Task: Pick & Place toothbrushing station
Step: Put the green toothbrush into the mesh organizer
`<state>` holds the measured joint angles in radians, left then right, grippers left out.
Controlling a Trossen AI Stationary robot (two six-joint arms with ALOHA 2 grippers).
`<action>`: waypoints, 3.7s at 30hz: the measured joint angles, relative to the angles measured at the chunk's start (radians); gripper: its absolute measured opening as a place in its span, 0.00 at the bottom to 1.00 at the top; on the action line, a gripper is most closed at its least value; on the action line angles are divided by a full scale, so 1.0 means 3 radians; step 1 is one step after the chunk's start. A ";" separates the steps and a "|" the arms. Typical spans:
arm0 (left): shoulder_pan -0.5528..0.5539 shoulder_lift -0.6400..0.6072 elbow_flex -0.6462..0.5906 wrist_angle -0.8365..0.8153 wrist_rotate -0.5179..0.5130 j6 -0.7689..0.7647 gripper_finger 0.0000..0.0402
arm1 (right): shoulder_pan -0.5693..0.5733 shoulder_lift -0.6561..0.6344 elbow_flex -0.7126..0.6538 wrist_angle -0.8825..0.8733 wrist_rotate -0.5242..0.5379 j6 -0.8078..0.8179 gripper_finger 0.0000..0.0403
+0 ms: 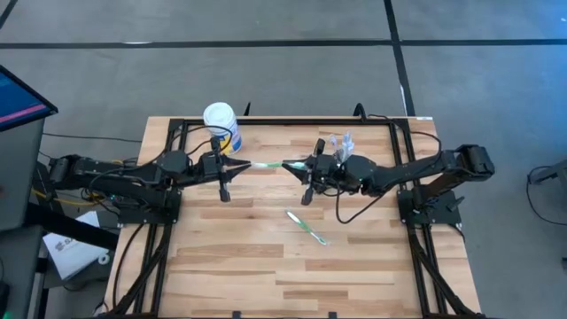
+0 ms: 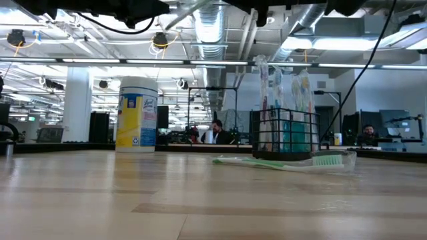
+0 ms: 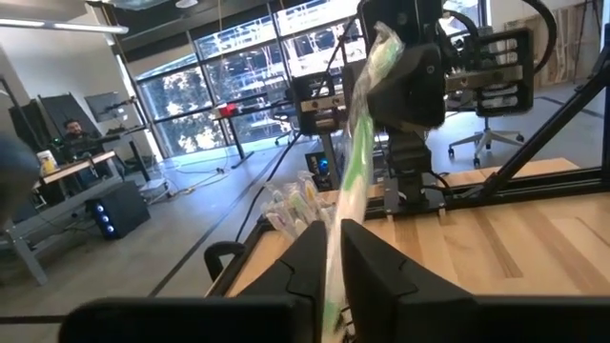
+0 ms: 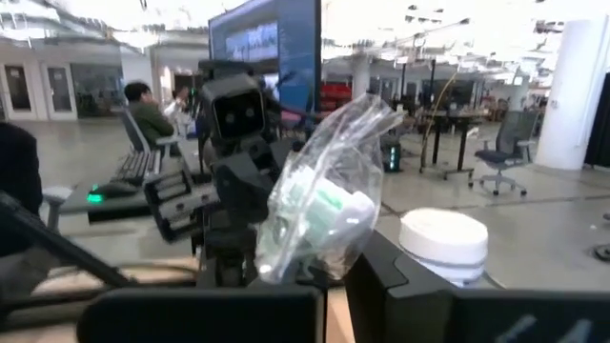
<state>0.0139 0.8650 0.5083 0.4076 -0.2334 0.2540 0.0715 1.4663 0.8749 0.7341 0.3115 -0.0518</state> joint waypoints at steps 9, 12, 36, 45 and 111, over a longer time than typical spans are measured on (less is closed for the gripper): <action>0.0001 -0.0001 0.0000 0.0001 -0.0010 0.0000 0.16 | 0.0000 -0.0501 0.0001 -0.0979 0.0000 0.0379 0.01; 0.0003 -0.0001 0.0000 0.0001 -0.0009 -0.0001 0.17 | 0.0000 -0.0645 0.0001 -0.1382 0.0000 0.0562 0.01; 0.0003 -0.0001 0.0000 -0.0015 -0.0006 -0.0002 0.17 | 0.0000 -0.1236 0.0003 -0.3301 -0.0213 0.1642 0.01; 0.0003 -0.0001 0.0000 -0.0023 -0.0005 -0.0018 0.17 | -0.0076 -0.1407 0.0038 -0.3725 -0.0258 0.1841 0.01; 0.0003 0.0000 0.0000 -0.0039 -0.0005 -0.0023 0.17 | -0.0613 -0.0386 0.0861 -0.4995 -0.0193 0.1620 0.01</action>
<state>0.0147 0.8650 0.5083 0.3958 -0.2348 0.2470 -0.1125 1.3505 1.1331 -0.7644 0.2535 0.4341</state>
